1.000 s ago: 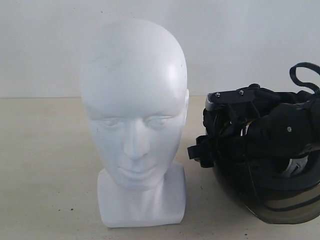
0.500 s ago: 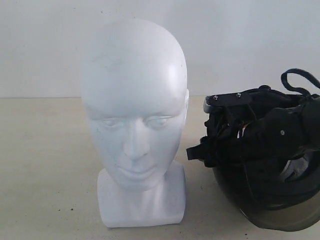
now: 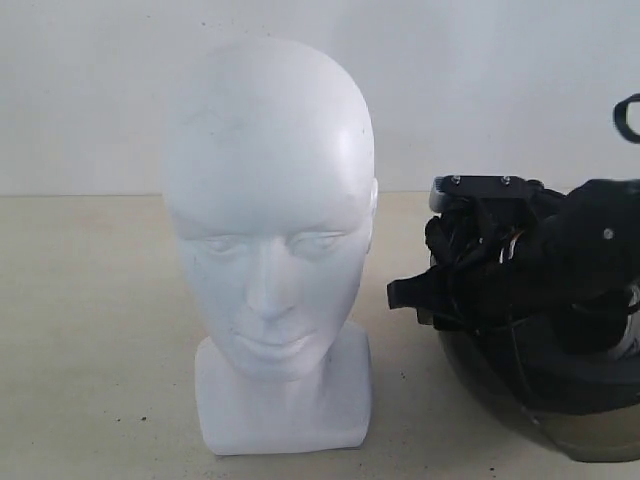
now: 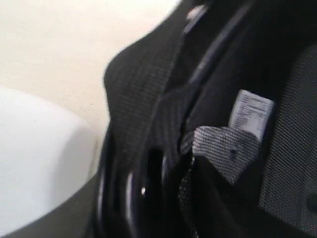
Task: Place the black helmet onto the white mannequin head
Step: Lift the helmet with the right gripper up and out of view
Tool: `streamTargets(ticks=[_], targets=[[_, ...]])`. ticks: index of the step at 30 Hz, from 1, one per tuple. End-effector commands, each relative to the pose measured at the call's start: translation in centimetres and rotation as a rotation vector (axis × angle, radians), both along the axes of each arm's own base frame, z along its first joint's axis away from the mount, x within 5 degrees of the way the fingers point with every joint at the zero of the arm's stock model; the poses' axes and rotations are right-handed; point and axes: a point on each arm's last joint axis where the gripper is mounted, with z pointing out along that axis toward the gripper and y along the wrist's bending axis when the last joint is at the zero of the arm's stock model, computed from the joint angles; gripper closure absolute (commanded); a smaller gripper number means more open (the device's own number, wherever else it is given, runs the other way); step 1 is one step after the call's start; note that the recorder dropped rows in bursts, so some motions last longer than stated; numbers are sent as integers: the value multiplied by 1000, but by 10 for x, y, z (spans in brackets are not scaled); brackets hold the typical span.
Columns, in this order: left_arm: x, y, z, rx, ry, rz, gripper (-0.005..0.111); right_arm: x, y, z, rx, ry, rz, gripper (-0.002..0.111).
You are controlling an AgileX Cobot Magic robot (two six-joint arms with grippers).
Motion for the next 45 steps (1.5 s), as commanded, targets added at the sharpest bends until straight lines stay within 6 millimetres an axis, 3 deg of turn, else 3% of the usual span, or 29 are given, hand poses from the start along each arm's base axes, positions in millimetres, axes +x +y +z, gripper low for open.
streamTargets(ticks=[1,10,18,23,28,34,45], targets=[[0,0,0,-1,-4,1,102,-18,-3,25,94,62,-58,108],[0,0,0,-1,-4,1,102,-48,-11,79,255,4,-80,108],[0,0,0,-1,-4,1,102,-70,-19,114,387,-64,-95,108],[0,0,0,-1,-4,1,102,-82,-23,124,412,-74,-84,108],[0,0,0,-1,-4,1,102,-92,-35,155,573,-253,-176,108],[0,0,0,-1,-4,1,102,-104,-55,162,794,-423,-348,108],[0,0,0,-1,-4,1,102,-106,-55,179,987,-499,-337,108]])
